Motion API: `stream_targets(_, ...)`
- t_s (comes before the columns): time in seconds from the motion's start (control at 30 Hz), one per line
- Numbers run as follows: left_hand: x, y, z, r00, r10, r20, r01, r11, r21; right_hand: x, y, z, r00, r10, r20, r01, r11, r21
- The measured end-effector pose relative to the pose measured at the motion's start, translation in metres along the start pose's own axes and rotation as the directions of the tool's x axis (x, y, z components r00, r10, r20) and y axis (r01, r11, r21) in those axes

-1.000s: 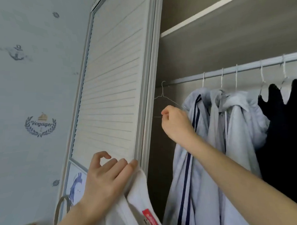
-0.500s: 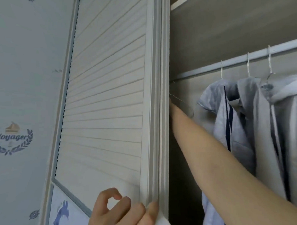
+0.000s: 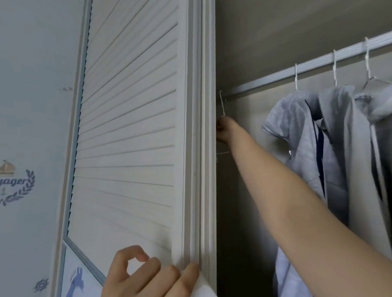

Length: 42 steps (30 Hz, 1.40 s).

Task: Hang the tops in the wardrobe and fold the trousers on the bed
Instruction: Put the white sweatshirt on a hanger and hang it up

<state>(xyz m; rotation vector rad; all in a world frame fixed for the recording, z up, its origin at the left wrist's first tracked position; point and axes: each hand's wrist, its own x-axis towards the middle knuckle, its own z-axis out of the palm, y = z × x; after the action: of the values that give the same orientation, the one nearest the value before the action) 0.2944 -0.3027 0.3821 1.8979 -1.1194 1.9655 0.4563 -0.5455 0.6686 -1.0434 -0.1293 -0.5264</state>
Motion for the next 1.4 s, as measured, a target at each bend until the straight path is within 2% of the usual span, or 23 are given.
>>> stream_targets(0.07, 0.009, 0.003, -0.011, 0.994, 0.097, 0.043, -0.098, 0.995, 0.005, 0.002, -0.008, -0.005, 0.998, -0.026, -0.064, 0.025, 0.999, -0.022)
stream_targets(0.13, 0.007, 0.001, -0.010, 0.995, 0.095, 0.041, -0.096, 0.995, 0.009, -0.004, -0.018, -0.010, 0.992, -0.081, -0.098, 0.076, 0.996, -0.051)
stream_targets(0.3, 0.004, 0.007, -0.009, 0.995, 0.094, 0.027, -0.094, 0.996, 0.009, -0.027, -0.050, -0.011, 0.993, -0.122, -0.001, 0.122, 0.989, -0.085)
stream_targets(0.4, 0.003, 0.013, -0.009, 0.997, -0.043, -0.067, 0.041, 0.999, -0.019, -0.062, -0.061, -0.012, 0.995, -0.079, 0.057, 0.083, 0.993, -0.080)
stream_targets(0.5, 0.005, 0.032, -0.023, 0.974, -0.223, -0.028, 0.221, 0.972, -0.079, -0.119, -0.062, -0.023, 0.995, -0.084, 0.049, 0.090, 0.984, -0.150)
stream_targets(0.53, 0.008, 0.039, -0.030, 0.946, -0.324, 0.008, 0.323, 0.940, -0.114, -0.139, -0.061, -0.027, 0.993, -0.108, 0.041, 0.114, 0.974, -0.193)
stream_targets(0.6, 0.017, 0.060, -0.051, 0.836, -0.538, 0.108, 0.548, 0.811, -0.205, -0.186, -0.056, -0.039, 0.989, -0.141, 0.047, 0.149, 0.951, -0.271)
stream_targets(0.63, 0.019, 0.072, -0.063, 0.793, -0.594, 0.137, 0.608, 0.756, -0.243, -0.215, -0.052, -0.048, 0.988, -0.143, 0.055, 0.153, 0.942, -0.298)
stream_targets(0.73, 0.023, 0.104, -0.096, 0.781, -0.598, 0.177, 0.623, 0.734, -0.269, -0.296, -0.037, -0.073, 0.967, -0.247, 0.056, 0.248, 0.878, -0.409)
stream_targets(0.87, 0.014, 0.137, -0.139, 0.666, -0.699, 0.261, 0.746, 0.617, -0.252, -0.409, -0.013, -0.109, 0.932, -0.360, 0.046, 0.345, 0.839, -0.422)
stream_targets(0.97, 0.007, 0.163, -0.172, 0.578, -0.770, 0.270, 0.809, 0.496, -0.316, -0.483, -0.002, -0.129, 0.917, -0.385, 0.106, 0.395, 0.838, -0.377)
stream_targets(1.03, 0.002, 0.175, -0.186, 0.433, -0.839, 0.330, 0.883, 0.321, -0.343, -0.517, -0.005, -0.136, 0.948, -0.285, 0.143, 0.318, 0.880, -0.352)
stream_targets(1.1, -0.004, 0.177, -0.191, 0.208, -0.873, 0.442, 0.945, 0.062, -0.321, -0.537, -0.011, -0.140, 0.977, -0.181, 0.112, 0.209, 0.915, -0.345)
stream_targets(1.17, -0.008, 0.177, -0.195, -0.018, -0.783, 0.621, 0.938, -0.229, -0.262, -0.553, -0.017, -0.145, 0.985, -0.161, 0.059, 0.171, 0.909, -0.381)
stream_targets(1.2, -0.012, 0.178, -0.198, -0.085, -0.713, 0.696, 0.929, -0.309, -0.203, -0.560, -0.017, -0.150, 0.986, -0.160, 0.052, 0.167, 0.900, -0.402)
stream_targets(1.27, -0.022, 0.179, -0.200, -0.133, -0.625, 0.769, 0.940, -0.325, -0.101, -0.573, -0.013, -0.161, 0.988, -0.137, 0.075, 0.156, 0.881, -0.447)
stream_targets(1.3, -0.026, 0.179, -0.200, -0.122, -0.615, 0.779, 0.952, -0.296, -0.084, -0.579, -0.010, -0.168, 0.989, -0.120, 0.089, 0.149, 0.859, -0.489)
stream_targets(1.33, -0.030, 0.178, -0.202, -0.100, -0.617, 0.780, 0.965, -0.252, -0.076, -0.587, -0.006, -0.176, 0.990, -0.097, 0.101, 0.136, 0.835, -0.534)
stream_targets(1.4, -0.035, 0.176, -0.205, -0.009, -0.654, 0.756, 0.990, -0.110, -0.083, -0.602, -0.003, -0.188, 0.991, -0.011, 0.135, 0.088, 0.810, -0.580)
